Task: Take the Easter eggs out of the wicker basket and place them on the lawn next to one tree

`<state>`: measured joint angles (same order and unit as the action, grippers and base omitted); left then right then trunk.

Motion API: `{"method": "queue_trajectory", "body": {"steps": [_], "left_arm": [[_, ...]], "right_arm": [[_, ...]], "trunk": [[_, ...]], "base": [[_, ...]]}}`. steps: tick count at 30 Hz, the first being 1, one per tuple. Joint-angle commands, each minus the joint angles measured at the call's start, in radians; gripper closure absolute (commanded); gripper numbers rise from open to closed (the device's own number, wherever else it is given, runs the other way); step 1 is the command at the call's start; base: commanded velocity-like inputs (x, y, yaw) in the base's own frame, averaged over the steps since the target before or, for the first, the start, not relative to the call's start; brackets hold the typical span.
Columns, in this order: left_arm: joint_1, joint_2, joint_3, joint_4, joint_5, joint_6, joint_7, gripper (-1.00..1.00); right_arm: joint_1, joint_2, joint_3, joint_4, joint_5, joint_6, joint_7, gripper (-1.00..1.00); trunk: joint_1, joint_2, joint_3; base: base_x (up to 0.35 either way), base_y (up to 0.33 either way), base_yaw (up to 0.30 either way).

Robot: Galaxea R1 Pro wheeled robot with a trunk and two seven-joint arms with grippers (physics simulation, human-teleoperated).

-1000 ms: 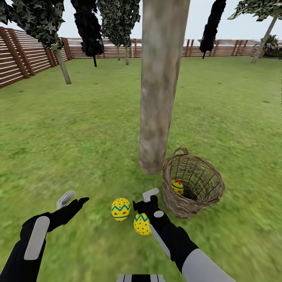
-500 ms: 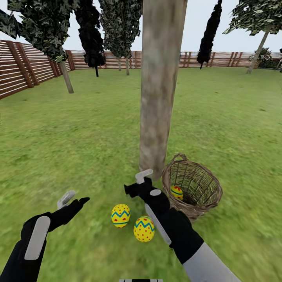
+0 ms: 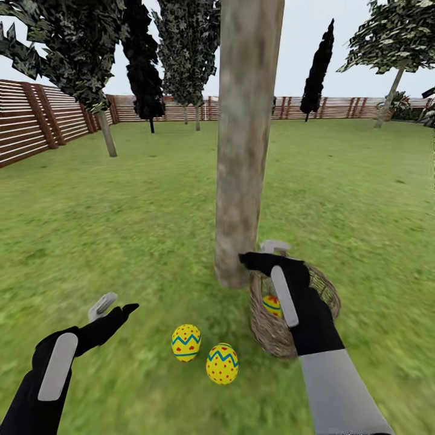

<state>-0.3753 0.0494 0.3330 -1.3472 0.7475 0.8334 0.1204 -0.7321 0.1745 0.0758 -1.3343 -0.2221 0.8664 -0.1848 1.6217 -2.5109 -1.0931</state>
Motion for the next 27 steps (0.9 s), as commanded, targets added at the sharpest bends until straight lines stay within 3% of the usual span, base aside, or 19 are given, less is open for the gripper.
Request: {"method": "queue_trajectory", "body": {"steps": [1,5,6,7,12,18,22,25,27], "left_arm": [[-0.001,-0.002,-0.001,-0.002,0.01,0.004,0.009,-1.0],[-0.001,-0.005,-0.003,-0.012,0.01,0.005,0.008,-1.0],[-0.001,-0.007,-0.003,-0.027,0.01,0.008,0.008,-1.0],[-0.001,-0.009,-0.003,-0.029,0.01,0.009,0.008,-1.0],[-0.001,-0.026,-0.003,-0.034,0.01,0.01,0.008,-1.0],[-0.001,-0.032,-0.015,-0.034,0.009,0.009,0.01,-1.0],[-0.001,-0.034,-0.021,-0.034,0.009,0.009,0.01,-1.0],[-0.001,-0.033,-0.021,-0.035,0.009,0.009,0.01,-1.0],[-0.001,-0.033,-0.021,-0.035,0.009,0.009,0.01,-1.0]], "right_arm": [[-0.001,0.0,-0.019,-0.001,-0.011,0.015,-0.01,-1.0],[-0.001,0.0,-0.085,-0.001,-0.008,0.045,-0.011,-1.0],[-0.001,-0.006,-0.142,0.006,-0.006,0.089,-0.01,-1.0],[-0.001,-0.011,-0.163,0.017,-0.005,0.101,-0.01,-1.0],[-0.002,-0.064,-0.211,0.074,-0.005,0.114,-0.01,-1.0],[-0.048,-0.124,-0.221,0.278,-0.006,0.118,-0.009,-1.0],[-0.149,-0.171,-0.221,0.507,-0.012,0.116,-0.004,-1.0],[-0.206,-0.195,-0.222,0.617,-0.014,0.113,-0.002,-1.0],[-0.214,-0.198,-0.222,0.633,-0.014,0.113,-0.002,-1.0]], "trunk": [[-0.001,0.0,0.003],[-0.002,0.001,0.019],[-0.003,0.001,0.022],[-0.003,0.001,0.026],[-0.006,0.002,0.046],[-0.006,0.003,0.049],[-0.006,0.003,0.049],[-0.006,0.003,0.049],[-0.006,0.003,0.049]], "base": [[0.0,0.0,0.0],[0.0,0.0,0.0],[0.0,0.0,0.0],[0.0,0.0,0.0],[0.0,0.0,0.0],[0.0,0.0,0.0],[0.0,0.0,0.0],[0.025,-0.003,0.0],[0.143,-0.065,0.0]]}}
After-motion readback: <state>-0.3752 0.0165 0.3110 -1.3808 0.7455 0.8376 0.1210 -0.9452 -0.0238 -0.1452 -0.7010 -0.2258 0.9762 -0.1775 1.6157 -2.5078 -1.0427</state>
